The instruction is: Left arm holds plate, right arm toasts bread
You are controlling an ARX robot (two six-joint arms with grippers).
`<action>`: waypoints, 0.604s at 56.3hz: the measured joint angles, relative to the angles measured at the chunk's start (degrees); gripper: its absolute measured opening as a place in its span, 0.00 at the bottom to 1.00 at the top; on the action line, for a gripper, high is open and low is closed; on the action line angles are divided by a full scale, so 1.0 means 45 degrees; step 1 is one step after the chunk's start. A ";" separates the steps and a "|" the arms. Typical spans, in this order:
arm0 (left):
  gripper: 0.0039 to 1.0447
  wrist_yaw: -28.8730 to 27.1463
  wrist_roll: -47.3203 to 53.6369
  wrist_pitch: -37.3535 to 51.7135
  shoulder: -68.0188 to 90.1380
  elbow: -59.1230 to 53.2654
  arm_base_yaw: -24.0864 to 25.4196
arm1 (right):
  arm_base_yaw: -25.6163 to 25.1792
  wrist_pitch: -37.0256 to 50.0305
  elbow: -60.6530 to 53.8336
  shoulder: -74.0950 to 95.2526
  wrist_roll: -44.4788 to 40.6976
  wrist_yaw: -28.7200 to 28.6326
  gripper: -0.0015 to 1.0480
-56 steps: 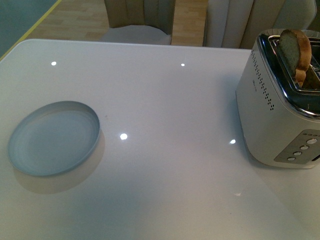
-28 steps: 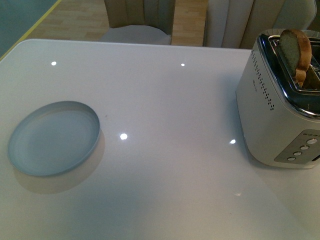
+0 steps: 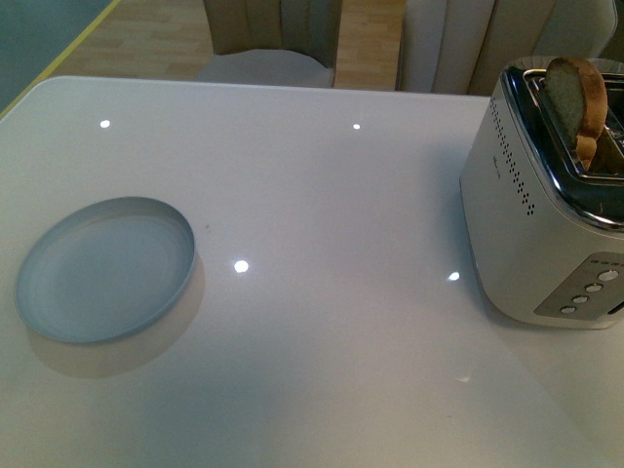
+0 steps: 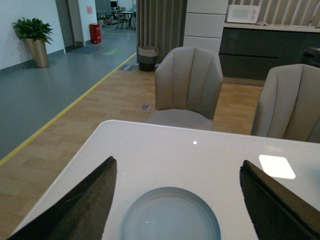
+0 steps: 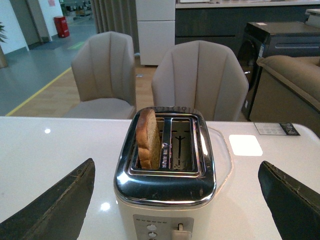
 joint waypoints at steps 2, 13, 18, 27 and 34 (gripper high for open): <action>0.85 0.0000 0.0000 0.0000 0.0000 0.0000 0.0000 | -0.0005 -0.0005 0.0000 0.0000 -0.0005 0.0000 0.92; 0.93 0.0000 0.0019 0.0000 0.0000 0.0000 0.0000 | -0.0005 -0.0005 0.0000 0.0000 0.0000 0.0000 0.92; 0.93 0.0000 0.0019 0.0000 0.0000 0.0000 0.0000 | -0.0005 -0.0005 0.0000 0.0000 -0.0005 0.0000 0.92; 0.93 0.0000 0.0019 0.0000 0.0000 0.0000 0.0000 | -0.0005 -0.0005 0.0000 0.0000 -0.0005 0.0000 0.92; 0.93 0.0000 0.0019 0.0000 0.0000 -0.0005 0.0000 | 0.0000 -0.0005 0.0000 0.0000 0.0000 0.0000 0.92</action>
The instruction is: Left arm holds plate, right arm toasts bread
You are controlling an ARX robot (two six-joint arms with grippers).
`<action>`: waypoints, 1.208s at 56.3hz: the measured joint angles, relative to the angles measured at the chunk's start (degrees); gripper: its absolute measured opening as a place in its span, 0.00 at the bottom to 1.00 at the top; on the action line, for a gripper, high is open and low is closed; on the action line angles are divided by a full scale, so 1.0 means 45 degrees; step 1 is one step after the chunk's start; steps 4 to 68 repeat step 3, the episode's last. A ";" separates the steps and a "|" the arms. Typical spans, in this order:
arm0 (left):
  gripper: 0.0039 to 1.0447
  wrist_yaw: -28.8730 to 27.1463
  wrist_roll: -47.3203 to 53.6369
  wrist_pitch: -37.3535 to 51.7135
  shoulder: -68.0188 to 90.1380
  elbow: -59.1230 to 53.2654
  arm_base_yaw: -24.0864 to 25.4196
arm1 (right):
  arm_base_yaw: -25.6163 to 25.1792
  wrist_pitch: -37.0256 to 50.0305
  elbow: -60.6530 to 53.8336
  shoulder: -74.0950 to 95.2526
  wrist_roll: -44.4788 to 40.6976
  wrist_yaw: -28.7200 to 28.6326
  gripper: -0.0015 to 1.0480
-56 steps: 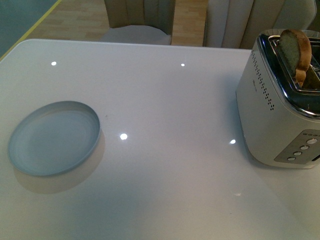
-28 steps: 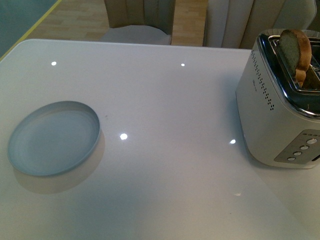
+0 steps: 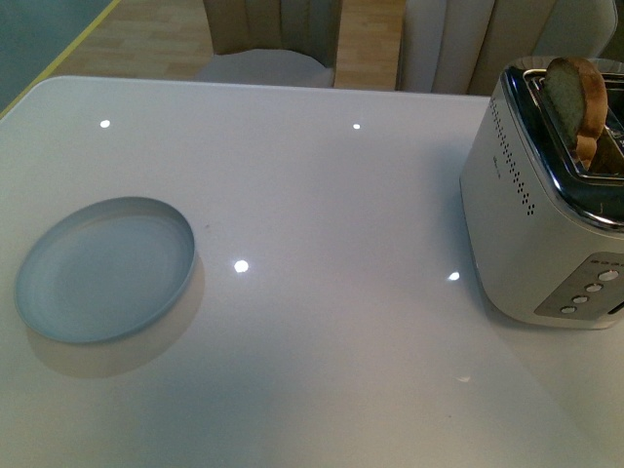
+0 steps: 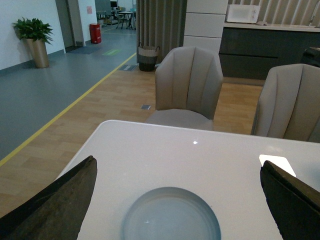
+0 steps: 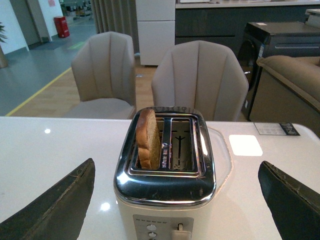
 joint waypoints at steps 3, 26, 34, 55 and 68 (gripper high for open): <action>0.93 0.0000 0.0000 0.0000 0.0000 0.0005 0.0000 | 0.0000 0.0000 0.0000 0.0000 0.0000 0.0000 0.92; 0.93 0.0000 0.0000 0.0000 0.0000 0.0005 0.0000 | 0.0000 0.0000 0.0000 0.0000 0.0000 0.0000 0.92; 0.93 0.0000 0.0000 0.0000 0.0000 0.0005 0.0000 | 0.0000 0.0000 0.0000 0.0000 0.0000 0.0000 0.92; 0.93 0.0000 0.0000 0.0000 0.0000 0.0005 0.0000 | 0.0000 0.0000 0.0000 0.0000 0.0000 0.0000 0.92; 0.93 0.0000 0.0000 0.0000 0.0000 0.0005 0.0000 | 0.0000 0.0000 0.0000 0.0000 0.0000 0.0000 0.92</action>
